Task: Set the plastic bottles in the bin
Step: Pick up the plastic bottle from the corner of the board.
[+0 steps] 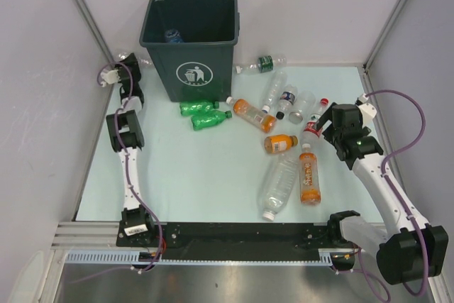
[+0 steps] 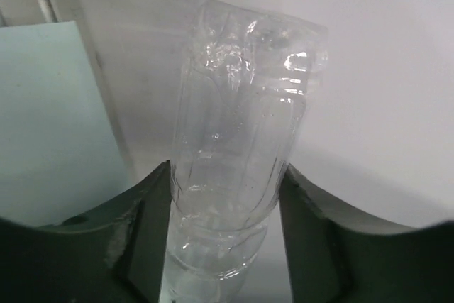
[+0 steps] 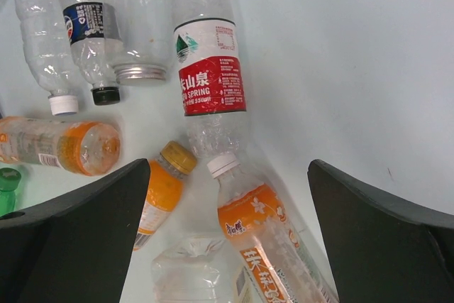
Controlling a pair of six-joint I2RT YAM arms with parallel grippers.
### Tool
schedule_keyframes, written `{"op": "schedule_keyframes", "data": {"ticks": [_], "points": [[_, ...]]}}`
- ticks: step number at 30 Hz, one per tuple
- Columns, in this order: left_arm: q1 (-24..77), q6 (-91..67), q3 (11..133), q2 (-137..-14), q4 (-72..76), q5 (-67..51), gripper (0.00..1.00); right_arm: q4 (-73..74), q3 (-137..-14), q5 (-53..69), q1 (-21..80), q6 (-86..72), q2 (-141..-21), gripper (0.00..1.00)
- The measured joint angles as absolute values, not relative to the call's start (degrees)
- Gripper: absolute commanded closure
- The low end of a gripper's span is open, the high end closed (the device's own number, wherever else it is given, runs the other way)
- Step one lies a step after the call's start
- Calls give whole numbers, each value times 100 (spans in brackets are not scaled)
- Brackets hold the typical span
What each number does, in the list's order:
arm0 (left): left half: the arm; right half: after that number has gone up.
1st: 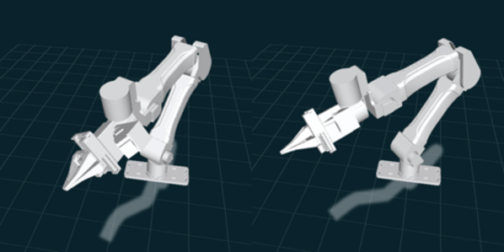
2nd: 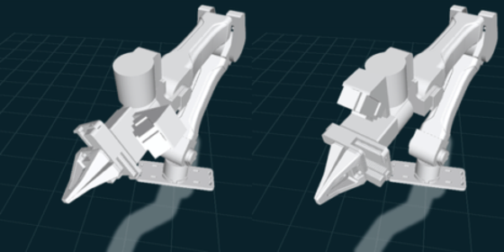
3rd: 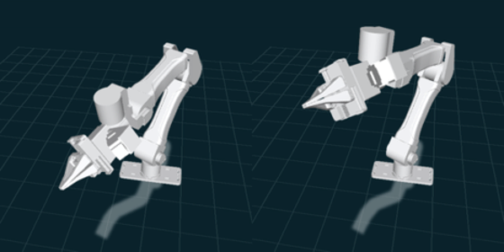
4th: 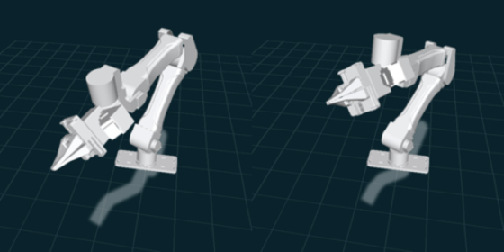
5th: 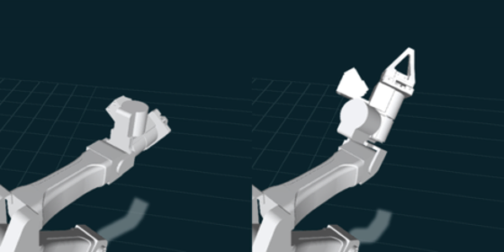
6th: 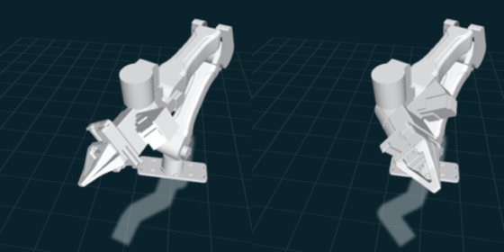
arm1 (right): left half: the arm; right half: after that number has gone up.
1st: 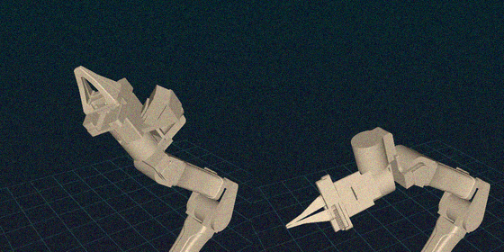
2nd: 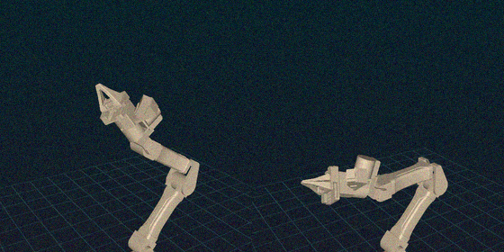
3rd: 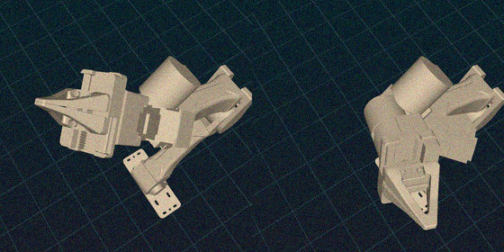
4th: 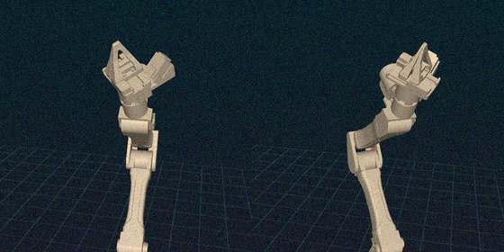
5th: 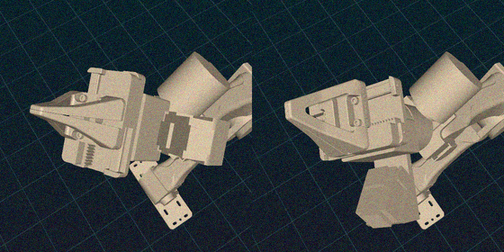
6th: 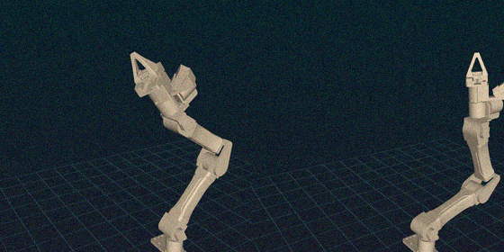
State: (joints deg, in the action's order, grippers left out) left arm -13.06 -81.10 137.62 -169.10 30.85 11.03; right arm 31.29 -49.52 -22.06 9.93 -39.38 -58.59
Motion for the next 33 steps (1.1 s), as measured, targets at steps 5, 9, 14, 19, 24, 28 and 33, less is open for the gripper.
{"op": "schedule_keyframes", "data": {"ticks": [5, 9, 14, 19, 24, 28, 33], "points": [[-1269, -7983, 13504, -16818, 3336, 1188, 79, 3109, -4952, -2202, 993, -3940, -5931, 1], [-1238, -7773, 12932, -16438, 3424, 1295, 93, 3098, -4952, -2185, 993, -3940, -5933, 1], [-1210, -7384, 12571, -16112, 3371, 1382, 100, 3098, -4952, -2147, 989, -3942, -5933, 1], [-1201, -6949, 12053, -15624, 3267, 1400, 100, 3100, -4952, -2091, 989, -3944, -5900, 1], [-1166, -6182, 10871, -14656, 3208, 1678, 100, 3100, -4952, -1997, 987, -3964, -5782, 1], [-1140, -5411, 9810, -13581, 3253, 1898, 100, 3100, -4952, -1881, 969, -4003, -5557, 1], [-1092, -4574, 8694, -12062, 3437, 2141, 100, 3098, -4952, -1732, 950, -4056, -5181, 1]]}}
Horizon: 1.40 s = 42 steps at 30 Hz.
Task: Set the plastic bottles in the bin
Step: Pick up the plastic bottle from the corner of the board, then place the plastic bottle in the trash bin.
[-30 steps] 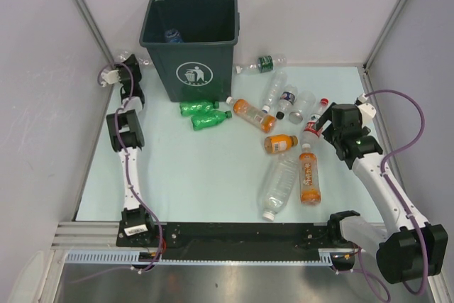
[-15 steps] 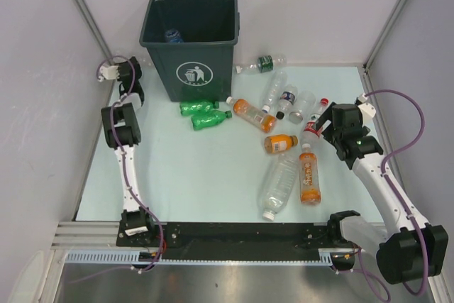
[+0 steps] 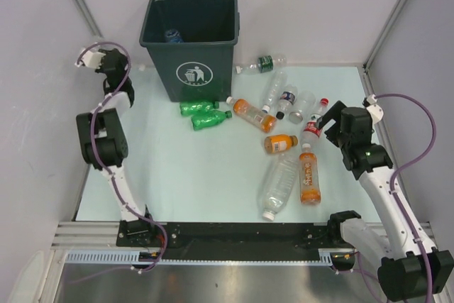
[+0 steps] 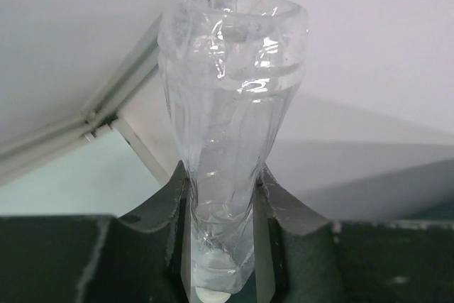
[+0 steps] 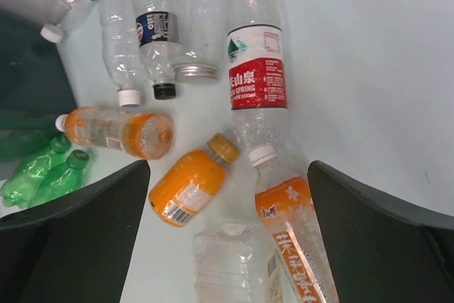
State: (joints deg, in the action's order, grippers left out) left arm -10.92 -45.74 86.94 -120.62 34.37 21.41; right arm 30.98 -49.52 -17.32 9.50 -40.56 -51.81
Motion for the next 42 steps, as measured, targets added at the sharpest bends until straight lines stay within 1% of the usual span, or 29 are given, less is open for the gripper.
{"op": "schedule_keyframes", "data": {"ticks": [7, 10, 17, 19, 22, 26, 31, 34, 37, 42], "points": [[-915, -3920, 6718, -9408, 3492, 2971, 100, 3218, -4952, -1509, 945, -4134, -4989, 1], [-731, -3739, 6123, -8296, 3334, 3310, 100, 3319, -4952, -1485, 937, -4132, -4851, 0], [-604, -3680, 5450, -6071, 2246, 3444, 100, 3719, -4952, -1420, 923, -4053, -4171, 0], [-607, -3583, 5426, -5509, 1791, 3242, 100, 3881, -4952, -1398, 923, -4040, -3975, 0], [-607, -3330, 5564, -5035, 1267, 2718, 100, 4051, -4952, -1361, 923, -4023, -3704, 0], [-611, -2849, 6200, -5105, 744, 1557, 100, 4206, -4952, -1297, 923, -3999, -3387, 0], [-611, -2403, 7019, -5673, 528, -224, 99, 4305, -4952, -1236, 913, -3981, -3142, 0], [-611, -2342, 7343, -6077, 521, -1061, 99, 4348, -4952, -1186, 913, -3983, -3138, 0], [-611, -2362, 7568, -6431, 642, -1581, 96, 4370, -4952, -1149, 913, -3983, -3135, 0], [-611, -2556, 8044, -7168, 1079, -2080, 96, 4368, -4952, -1105, 913, -3986, -3140, 0]]}}
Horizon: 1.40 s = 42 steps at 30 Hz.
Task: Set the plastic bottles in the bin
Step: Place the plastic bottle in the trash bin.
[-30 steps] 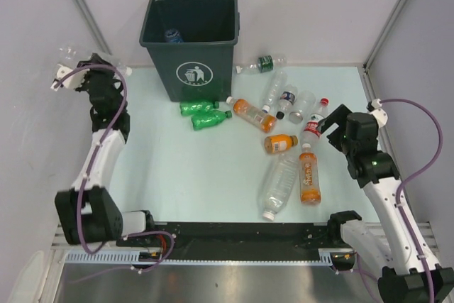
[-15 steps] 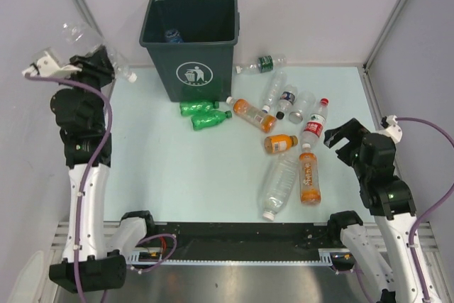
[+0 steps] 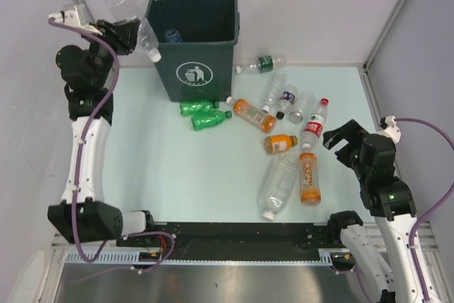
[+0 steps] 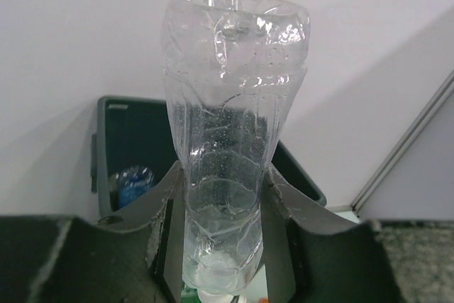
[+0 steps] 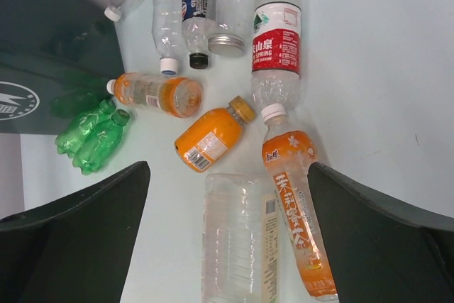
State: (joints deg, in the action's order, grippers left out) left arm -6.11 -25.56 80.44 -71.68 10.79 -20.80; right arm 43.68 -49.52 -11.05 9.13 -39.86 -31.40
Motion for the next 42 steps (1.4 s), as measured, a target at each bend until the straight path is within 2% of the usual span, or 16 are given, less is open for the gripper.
{"op": "schedule_keyframes", "data": {"ticks": [5, 9, 11, 12, 13, 15, 19, 23, 33, 42], "points": [[-576, -2827, 8809, -8101, 1498, -2060, 96, 4338, -4952, -1024, 913, -4001, -3262, 1], [-506, -2877, 9395, -8825, 1800, -1896, 89, 4311, -4952, -996, 913, -4003, -3350, 1], [-469, -2908, 9793, -9273, 1918, -1846, 78, 4287, -4952, -996, 913, -4003, -3367, 1], [-454, -2917, 10001, -9498, 1959, -1824, 67, 4278, -4952, -996, 913, -4003, -3369, 1], [-438, -2919, 10149, -9671, 1984, -1813, 33, 4265, -4952, -996, 913, -4003, -3376, 1], [-399, -2915, 10512, -10071, 1949, -1791, 1, 4250, -4952, -996, 913, -4010, -3380, 1], [-320, -2886, 11426, -10755, 1483, -1820, 0, 4252, -4952, -996, 913, -4032, -3380, 1], [-237, -2689, 11483, -10735, 1096, -1699, 0, 4252, -4952, -976, 913, -4045, -3385, 1], [-187, -2351, 10392, -9107, 156, -1529, 0, 4296, -4952, -926, 913, -4047, -3439, 1], [-141, -2495, 7996, -6805, -80, -1741, 0, 4368, -4952, -766, 913, -4040, -3402, 0]]}}
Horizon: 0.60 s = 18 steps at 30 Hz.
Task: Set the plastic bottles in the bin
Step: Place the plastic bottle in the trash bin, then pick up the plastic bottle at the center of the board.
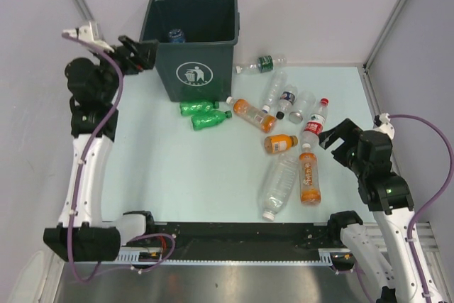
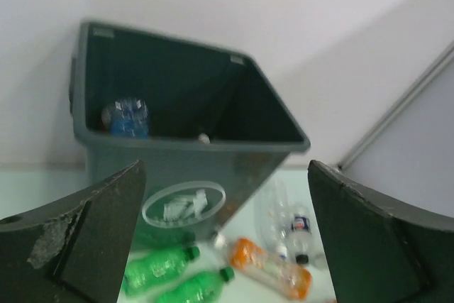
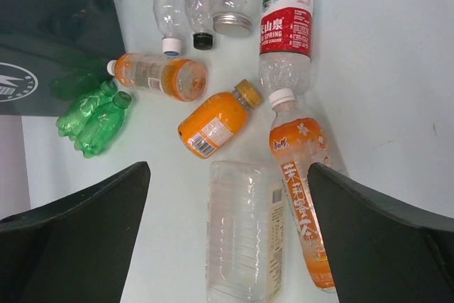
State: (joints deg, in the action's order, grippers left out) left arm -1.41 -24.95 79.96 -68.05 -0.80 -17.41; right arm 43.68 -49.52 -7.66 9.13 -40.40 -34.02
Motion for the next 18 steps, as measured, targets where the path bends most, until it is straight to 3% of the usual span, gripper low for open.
{"op": "schedule_keyframes", "data": {"ticks": [8, 18], "points": [[-49, -3142, 5874, -5752, -285, -1680, 0, 4606, -4952, -652, 913, -3955, -3280, 0], [519, -4112, 4788, -5983, -596, -1557, 0, 4936, -4952, -729, 913, -3872, -3269, 0]]}}
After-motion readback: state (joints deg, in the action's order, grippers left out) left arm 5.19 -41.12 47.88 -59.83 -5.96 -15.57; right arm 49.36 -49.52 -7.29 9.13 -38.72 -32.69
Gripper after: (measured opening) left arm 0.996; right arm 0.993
